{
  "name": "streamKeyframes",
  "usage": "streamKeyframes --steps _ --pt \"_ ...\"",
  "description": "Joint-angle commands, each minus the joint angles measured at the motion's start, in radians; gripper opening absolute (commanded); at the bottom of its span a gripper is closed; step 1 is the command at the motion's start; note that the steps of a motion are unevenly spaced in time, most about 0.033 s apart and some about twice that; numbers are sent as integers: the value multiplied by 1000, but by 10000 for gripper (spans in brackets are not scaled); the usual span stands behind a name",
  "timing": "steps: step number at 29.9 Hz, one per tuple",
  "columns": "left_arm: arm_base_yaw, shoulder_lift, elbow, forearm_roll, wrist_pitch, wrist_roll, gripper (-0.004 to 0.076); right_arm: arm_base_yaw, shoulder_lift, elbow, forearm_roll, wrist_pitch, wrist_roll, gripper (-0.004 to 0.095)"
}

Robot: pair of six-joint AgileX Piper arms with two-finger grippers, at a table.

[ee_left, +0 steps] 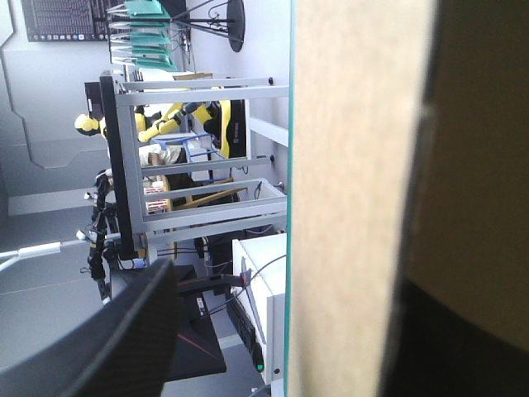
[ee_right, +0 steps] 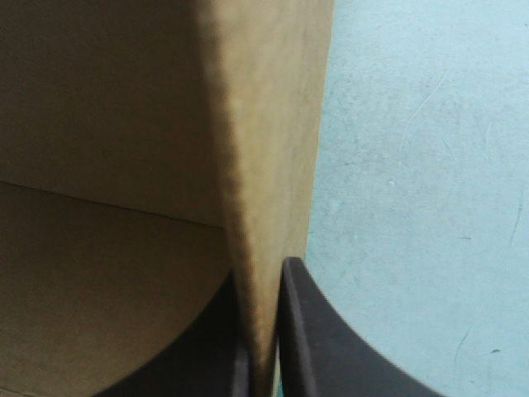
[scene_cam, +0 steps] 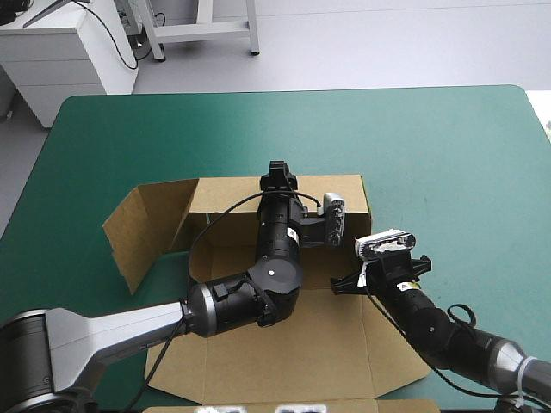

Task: Fold the box

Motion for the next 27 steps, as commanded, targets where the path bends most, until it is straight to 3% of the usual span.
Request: streamKeyframes --steps 1,16,27 --pt "-14 -42 -30 68 28 -29 473 8 -6 -27 -44 31 -17 -18" --pt "-207 -42 -30 51 296 -51 473 8 35 -31 -44 27 -13 -18" --pt "-268 -42 -30 -112 303 -51 473 8 35 -31 -44 31 -13 -18"
